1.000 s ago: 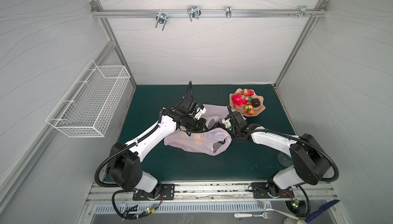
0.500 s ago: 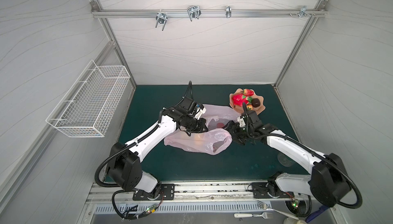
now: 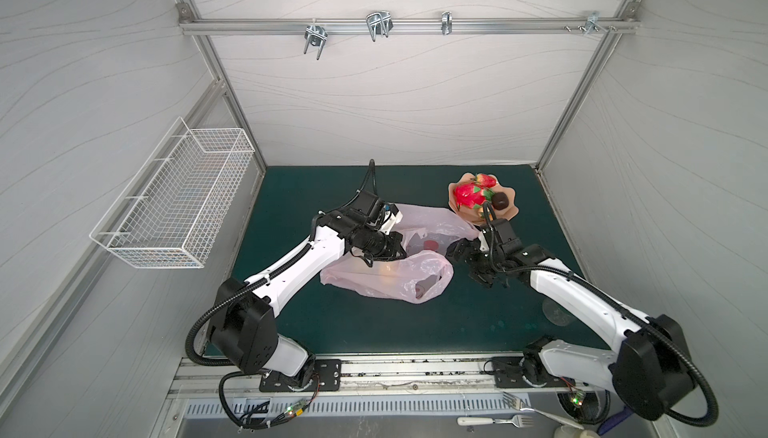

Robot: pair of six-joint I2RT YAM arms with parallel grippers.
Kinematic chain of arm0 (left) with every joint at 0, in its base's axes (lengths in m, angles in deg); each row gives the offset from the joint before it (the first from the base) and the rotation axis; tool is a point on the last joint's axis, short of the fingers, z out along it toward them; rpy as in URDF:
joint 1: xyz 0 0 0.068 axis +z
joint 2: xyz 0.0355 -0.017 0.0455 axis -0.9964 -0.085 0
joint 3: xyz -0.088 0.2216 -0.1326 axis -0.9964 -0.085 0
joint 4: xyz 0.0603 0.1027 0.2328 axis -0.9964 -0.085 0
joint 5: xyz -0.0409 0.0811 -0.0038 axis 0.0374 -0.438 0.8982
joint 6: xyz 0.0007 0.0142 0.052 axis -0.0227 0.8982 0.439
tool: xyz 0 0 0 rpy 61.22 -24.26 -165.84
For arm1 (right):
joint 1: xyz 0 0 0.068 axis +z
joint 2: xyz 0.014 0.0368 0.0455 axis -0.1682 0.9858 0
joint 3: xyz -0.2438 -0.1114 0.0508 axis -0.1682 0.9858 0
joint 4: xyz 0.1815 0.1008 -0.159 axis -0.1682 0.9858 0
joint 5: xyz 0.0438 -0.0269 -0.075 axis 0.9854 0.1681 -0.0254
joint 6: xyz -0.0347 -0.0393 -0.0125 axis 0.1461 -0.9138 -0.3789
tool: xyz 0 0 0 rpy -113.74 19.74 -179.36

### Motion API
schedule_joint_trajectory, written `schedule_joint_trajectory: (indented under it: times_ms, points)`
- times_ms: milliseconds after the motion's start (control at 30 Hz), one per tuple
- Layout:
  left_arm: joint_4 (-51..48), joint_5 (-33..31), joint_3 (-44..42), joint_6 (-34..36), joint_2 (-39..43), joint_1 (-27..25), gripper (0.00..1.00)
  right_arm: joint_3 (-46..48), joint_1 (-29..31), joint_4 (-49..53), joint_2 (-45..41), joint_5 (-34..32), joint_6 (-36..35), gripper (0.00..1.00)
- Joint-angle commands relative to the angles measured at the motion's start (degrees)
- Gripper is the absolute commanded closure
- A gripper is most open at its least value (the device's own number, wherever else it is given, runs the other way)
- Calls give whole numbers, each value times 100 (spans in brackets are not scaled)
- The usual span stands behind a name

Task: Place the fruits into the plastic bag
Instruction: 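Withdraw the right gripper from the bag toward the fruit bowl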

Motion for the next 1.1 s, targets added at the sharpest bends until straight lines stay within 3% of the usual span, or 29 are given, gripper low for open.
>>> schedule_joint_trajectory:
  times_ms: [0,367,733,1067]
  points:
    - [138,53,-14,45,113,6,100,-236,-140,311,-121,-264,-252,1]
    - [158,44,-55,40,163,2,100,-676,-775,822,-271,-235,-869,1]
    - [259,108,-117,5,181,6,100,-980,-889,1060,-167,-382,-1210,1]
    - [206,122,-93,33,166,5,100,-1780,-1469,1322,475,-789,-2304,1]
